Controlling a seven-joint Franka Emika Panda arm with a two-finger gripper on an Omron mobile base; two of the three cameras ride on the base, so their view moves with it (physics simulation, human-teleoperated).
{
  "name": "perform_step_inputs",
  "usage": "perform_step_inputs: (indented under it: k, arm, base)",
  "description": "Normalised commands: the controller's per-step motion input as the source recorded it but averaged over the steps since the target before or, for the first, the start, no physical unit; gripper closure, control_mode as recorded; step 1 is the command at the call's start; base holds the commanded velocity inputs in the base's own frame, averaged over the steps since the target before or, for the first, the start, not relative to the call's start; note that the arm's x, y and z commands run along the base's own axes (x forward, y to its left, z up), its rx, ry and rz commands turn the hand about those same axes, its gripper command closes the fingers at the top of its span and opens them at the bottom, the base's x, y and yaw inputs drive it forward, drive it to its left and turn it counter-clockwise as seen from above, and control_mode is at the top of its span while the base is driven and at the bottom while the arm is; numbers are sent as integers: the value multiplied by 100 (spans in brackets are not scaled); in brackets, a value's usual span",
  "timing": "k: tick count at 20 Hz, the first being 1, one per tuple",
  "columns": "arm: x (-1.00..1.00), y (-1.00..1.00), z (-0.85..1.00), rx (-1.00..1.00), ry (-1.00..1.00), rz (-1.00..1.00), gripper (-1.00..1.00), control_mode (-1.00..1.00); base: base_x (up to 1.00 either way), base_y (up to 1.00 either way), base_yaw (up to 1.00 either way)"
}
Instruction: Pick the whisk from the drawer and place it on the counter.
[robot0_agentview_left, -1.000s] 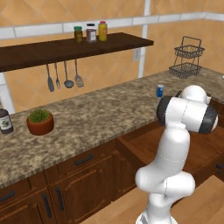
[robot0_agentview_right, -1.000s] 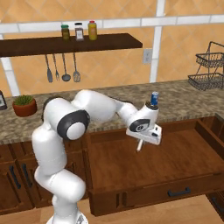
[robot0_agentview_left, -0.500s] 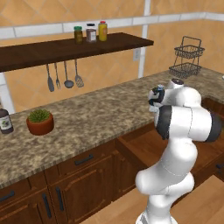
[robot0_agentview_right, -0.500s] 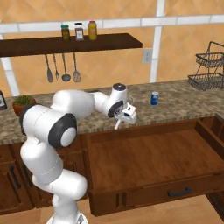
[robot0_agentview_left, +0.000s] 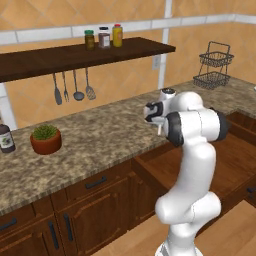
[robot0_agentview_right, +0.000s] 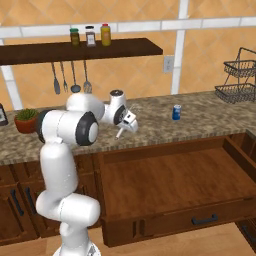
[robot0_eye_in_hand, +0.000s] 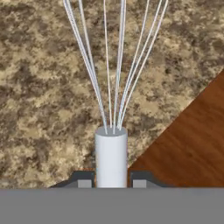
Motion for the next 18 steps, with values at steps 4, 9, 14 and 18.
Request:
perform_step_inputs:
  k: [4,9,14,18]
  arm:
    - [100,54,-7,4,2,-12,-100,-100]
    - [8,6,-5,1,1,-4,-100,-100]
    - [-77,-10,89,6,-25,-1,-100,-100]
    - [-100,-36,100,13,-54,0,-100,-100]
  base:
    - [0,0,0]
    - [0,0,0]
    - [0,0,0]
    - [0,0,0]
